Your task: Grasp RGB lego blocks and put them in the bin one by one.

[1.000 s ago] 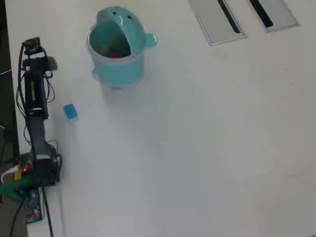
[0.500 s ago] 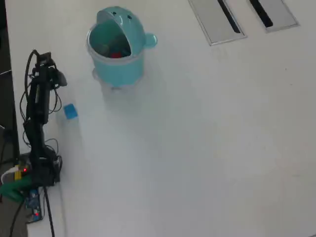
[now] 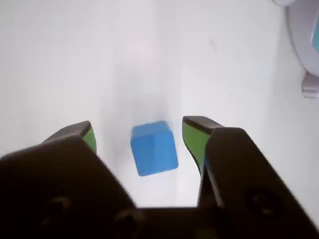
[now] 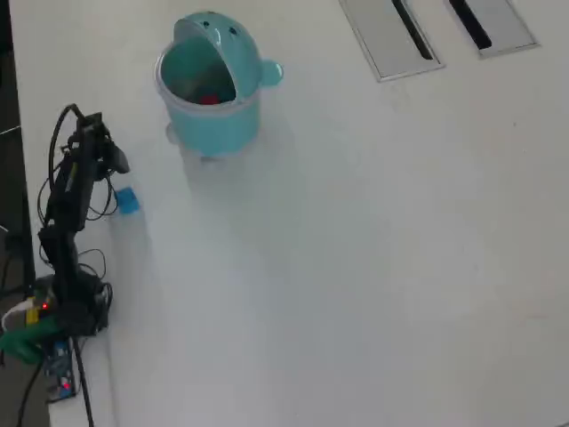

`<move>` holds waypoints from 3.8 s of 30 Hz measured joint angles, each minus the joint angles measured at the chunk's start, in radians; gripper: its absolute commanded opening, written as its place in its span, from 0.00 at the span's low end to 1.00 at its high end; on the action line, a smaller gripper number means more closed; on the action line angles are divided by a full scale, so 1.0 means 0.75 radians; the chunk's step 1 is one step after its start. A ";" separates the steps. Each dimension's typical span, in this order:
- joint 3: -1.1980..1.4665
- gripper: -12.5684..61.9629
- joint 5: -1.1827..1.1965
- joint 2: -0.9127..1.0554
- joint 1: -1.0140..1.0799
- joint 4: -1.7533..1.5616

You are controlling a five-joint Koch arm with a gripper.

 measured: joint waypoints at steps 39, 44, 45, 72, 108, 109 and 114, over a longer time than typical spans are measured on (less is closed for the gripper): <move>0.497 0.34 -0.209 0.037 0.160 -0.358; 0.432 0.34 -0.207 0.070 0.168 -0.372; 0.403 0.34 -0.207 0.092 0.166 -0.376; -0.331 0.30 0.329 0.121 0.182 -0.675; -1.041 0.54 0.385 -0.532 0.485 -1.100; -1.041 0.54 0.385 -0.532 0.481 -1.100; -1.041 0.54 0.385 -0.524 0.468 -1.102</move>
